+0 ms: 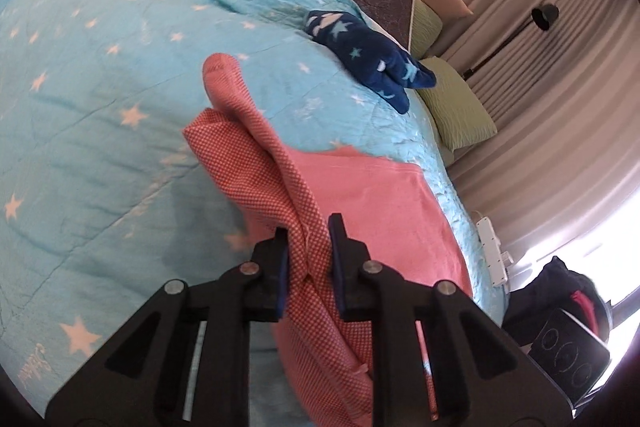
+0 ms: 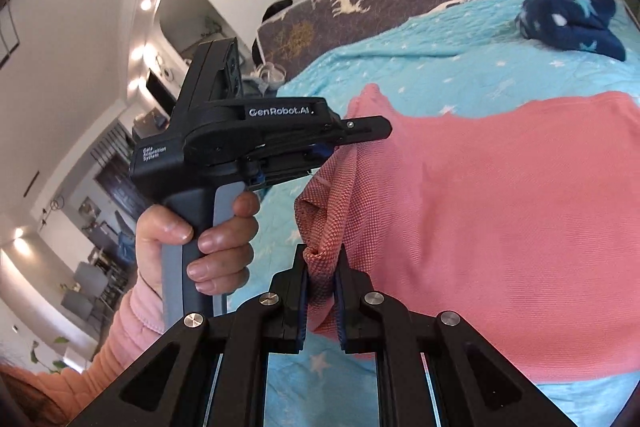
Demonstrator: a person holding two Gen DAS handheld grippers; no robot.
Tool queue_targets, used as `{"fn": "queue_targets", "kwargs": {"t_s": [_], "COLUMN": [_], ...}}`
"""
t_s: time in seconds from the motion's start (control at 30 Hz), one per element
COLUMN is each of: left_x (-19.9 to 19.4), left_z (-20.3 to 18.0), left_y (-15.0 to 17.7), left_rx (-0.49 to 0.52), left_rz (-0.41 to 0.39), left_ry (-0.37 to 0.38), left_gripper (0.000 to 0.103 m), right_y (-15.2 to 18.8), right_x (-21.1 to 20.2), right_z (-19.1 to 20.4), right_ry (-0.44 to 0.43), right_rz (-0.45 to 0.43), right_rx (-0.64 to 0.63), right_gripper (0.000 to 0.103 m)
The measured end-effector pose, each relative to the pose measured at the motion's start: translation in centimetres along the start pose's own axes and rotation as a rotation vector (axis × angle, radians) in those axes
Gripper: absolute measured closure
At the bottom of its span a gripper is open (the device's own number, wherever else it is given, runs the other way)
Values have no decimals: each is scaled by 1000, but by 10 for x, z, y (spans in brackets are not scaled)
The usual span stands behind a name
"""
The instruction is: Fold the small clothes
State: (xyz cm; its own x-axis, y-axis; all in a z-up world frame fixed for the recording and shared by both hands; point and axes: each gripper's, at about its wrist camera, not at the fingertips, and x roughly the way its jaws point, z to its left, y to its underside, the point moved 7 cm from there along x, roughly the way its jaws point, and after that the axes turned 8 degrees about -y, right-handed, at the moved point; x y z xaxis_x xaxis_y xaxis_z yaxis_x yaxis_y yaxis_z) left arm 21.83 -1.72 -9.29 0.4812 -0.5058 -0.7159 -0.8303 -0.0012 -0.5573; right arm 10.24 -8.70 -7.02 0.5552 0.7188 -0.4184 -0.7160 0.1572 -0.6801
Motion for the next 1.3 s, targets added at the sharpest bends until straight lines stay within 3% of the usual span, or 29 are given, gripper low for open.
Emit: {"fn": "queue_targets", "kwargs": {"t_s": [0.17,0.33,0.63,0.73,0.93,1.0,1.07,1.13,1.2,1.27,1.3], "left_x": [13,35,85,102,116,116,115,114,113,118,121], "left_z": [-44,-96,-183,-200,-201,-193,-185,-180,-181,-187,-191], "left_y": [-2,-1,12,24,36,35,32,27,22,23,24], "left_rx": [79,136,249,278,329,329,313,286,297,330,343], "left_rz": [-1,21,95,136,159,152,148,127,99,99,107], "left_ry": [-22,1,59,58,-29,-101,-151,-184,-224,-248,-257], "left_gripper": [84,85,97,97,97,91,64,51,50,48,46], "right_y": [-6,-7,-7,1,21,24,26,26,26,29,28], "right_x": [-32,-69,-146,-160,-162,-159,-158,-156,-155,-155,-156], "right_z": [-24,-49,-111,-133,-158,-161,-167,-168,-174,-175,-176], "right_ry": [-2,12,95,120,94,87,79,72,66,52,43], "right_rz": [-66,-133,-253,-262,-222,-203,-192,-186,-179,-172,-174], "right_rx": [40,71,144,195,278,285,293,300,317,342,349], "right_gripper": [93,93,93,93,93,93,91,89,84,68,65]}}
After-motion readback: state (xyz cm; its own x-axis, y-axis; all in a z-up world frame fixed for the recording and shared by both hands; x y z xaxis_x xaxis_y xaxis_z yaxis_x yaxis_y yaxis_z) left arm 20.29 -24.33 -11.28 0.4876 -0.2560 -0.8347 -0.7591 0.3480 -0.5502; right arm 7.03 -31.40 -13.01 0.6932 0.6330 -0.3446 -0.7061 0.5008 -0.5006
